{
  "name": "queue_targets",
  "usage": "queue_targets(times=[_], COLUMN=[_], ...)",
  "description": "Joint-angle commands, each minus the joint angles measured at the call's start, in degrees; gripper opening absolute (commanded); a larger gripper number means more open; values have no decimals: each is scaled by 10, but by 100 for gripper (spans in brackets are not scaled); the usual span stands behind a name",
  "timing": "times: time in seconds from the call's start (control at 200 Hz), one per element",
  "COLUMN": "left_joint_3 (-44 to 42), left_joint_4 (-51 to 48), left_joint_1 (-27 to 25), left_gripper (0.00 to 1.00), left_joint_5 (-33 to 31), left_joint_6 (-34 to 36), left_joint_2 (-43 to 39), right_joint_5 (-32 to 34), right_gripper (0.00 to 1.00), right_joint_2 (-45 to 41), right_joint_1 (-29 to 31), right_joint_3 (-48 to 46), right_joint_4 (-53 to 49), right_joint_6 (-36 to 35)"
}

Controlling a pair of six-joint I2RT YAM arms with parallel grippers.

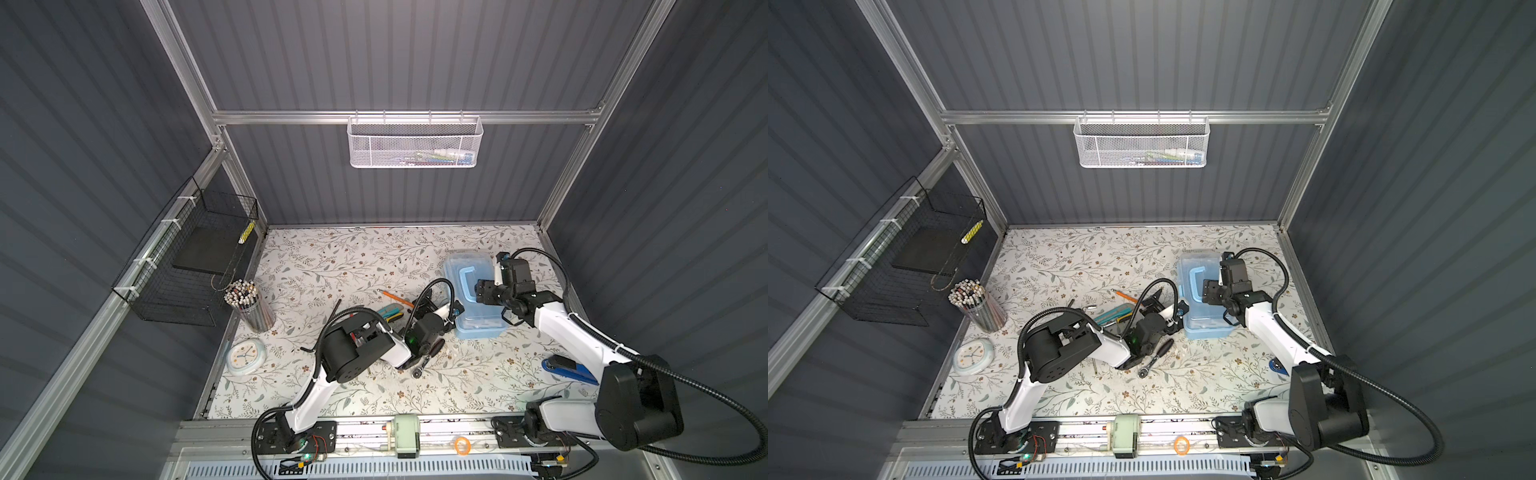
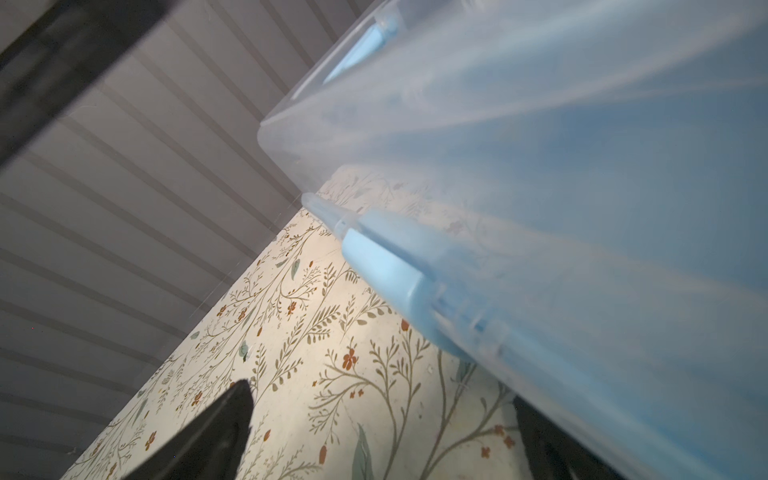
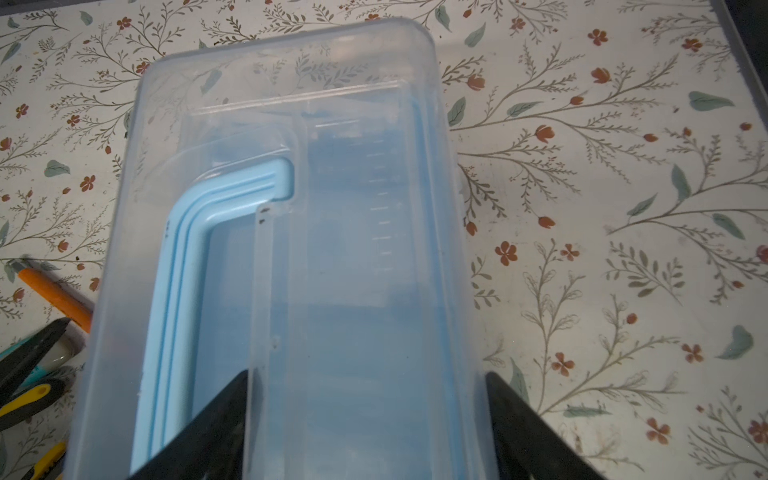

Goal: Pack the tool kit

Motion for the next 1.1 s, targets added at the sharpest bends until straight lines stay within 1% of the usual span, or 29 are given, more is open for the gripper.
queue_targets(times=[0.0,0.17,0.385,0.5,0.84,1.095], left_joint_3=[28,28,32,39,52,74], left_joint_4=[44,87,135,140,140,147], left_joint_1=[-26,-26,-26,-26,-21,-20], left_gripper=[100,100,100,100,100,100], left_joint_5=[15,-6,-9,-5,-8,-59], left_joint_6=[29,56,76,80,67,50], left_joint_2=[22,31,53,63,70,63], right_joint_5=[-12,-44,-79,-98,-130,-125], right_gripper=[78,78,78,78,73,73], right_joint_2=[24,22,29,34,53,58], right_joint_1=[8,8,8,5,1,1], right_joint_3=[-24,-23,-18,-14,-2,4], right_joint_4=[-98,-104,-114,-119,-135,-148], right_joint_6=[-28,-53,-82,-87,-92,-95])
